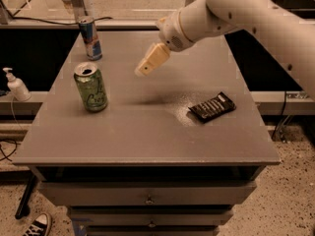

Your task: Pick redbull can

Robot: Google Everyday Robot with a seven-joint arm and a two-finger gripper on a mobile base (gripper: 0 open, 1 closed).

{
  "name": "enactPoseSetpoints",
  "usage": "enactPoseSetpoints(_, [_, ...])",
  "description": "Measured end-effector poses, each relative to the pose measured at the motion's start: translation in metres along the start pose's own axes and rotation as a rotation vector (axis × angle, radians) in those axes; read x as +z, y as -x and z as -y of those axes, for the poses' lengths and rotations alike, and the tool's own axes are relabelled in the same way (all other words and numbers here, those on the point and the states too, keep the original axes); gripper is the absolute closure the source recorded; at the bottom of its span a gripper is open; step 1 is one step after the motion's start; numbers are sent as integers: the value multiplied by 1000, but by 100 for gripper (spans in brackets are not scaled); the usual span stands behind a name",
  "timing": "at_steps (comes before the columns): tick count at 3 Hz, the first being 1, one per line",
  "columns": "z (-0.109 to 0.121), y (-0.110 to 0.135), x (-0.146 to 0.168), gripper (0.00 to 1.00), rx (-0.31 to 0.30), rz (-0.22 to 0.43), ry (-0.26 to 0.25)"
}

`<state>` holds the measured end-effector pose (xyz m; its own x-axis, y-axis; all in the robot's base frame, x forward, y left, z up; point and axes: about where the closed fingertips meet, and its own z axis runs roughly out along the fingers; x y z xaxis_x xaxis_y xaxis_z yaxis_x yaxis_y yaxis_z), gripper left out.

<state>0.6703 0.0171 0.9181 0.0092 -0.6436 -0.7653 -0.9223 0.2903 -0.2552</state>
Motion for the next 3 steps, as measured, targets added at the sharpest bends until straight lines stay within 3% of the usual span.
enactPoseSetpoints(3, [53,58,107,0,-33,185,-40])
